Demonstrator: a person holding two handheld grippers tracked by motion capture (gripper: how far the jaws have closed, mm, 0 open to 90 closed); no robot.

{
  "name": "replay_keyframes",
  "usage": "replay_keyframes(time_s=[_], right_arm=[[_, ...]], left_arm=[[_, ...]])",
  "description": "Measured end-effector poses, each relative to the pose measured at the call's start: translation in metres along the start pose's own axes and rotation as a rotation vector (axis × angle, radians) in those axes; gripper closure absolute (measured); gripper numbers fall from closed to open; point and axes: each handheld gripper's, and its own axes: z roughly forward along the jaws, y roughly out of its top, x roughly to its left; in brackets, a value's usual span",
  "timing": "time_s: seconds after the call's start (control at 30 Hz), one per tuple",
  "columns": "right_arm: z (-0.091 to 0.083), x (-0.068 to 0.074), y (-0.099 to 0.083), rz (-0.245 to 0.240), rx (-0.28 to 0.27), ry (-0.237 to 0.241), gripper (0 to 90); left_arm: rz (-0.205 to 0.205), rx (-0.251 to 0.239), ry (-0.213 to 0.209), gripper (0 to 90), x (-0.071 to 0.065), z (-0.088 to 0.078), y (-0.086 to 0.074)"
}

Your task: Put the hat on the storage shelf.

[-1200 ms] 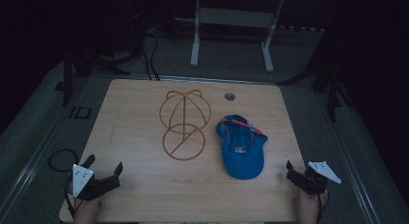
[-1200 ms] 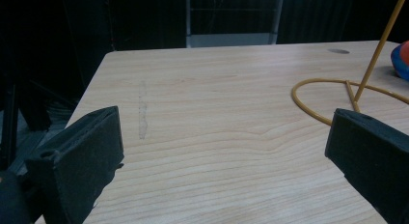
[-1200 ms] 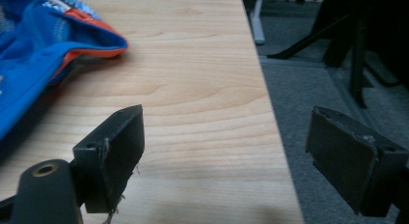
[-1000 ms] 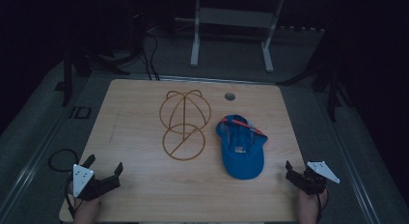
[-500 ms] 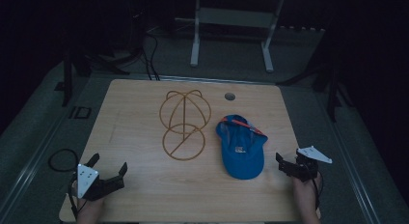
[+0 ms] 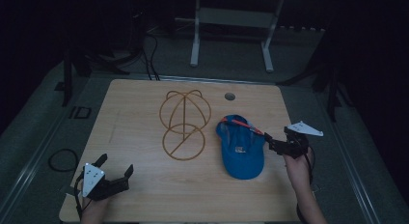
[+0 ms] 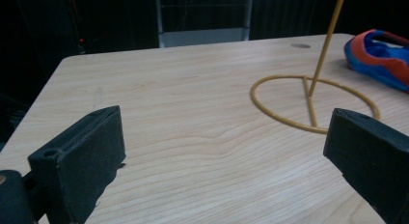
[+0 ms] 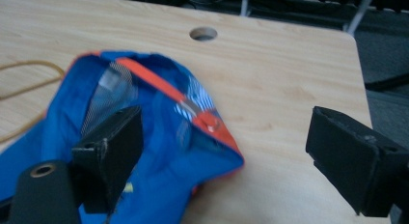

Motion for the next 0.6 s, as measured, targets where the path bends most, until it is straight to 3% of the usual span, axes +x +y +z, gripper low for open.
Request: replay_keyframes(time_s=[0.2,0.3,0.4,0.47,0.6], right_arm=[[0.016,-0.001,0.022,0.011,0.005,0.057,13.1],[0.026,-0.001,0.03,0.02,0.0,0.052,12.9],[0.041,0.001,0.036,-0.012,0.005,0.101,14.2],[0.05,0.002,0.038,-0.039,0.021,0.122,21.3],[0.071,0.003,0.04,-0.08,0.059,0.132,48.0]], left_arm=[[0.001,-0.007,-0.014,1.3,0.0,0.0,0.001],[0.0,-0.005,-0.025,1.3,-0.002,0.001,0.001],[-0.008,-0.008,-0.037,1.3,-0.003,0.001,0.001],[-0.016,-0.007,-0.042,1.3,-0.003,0.001,0.001],[-0.023,0.001,-0.046,1.3,-0.003,0.001,0.001]])
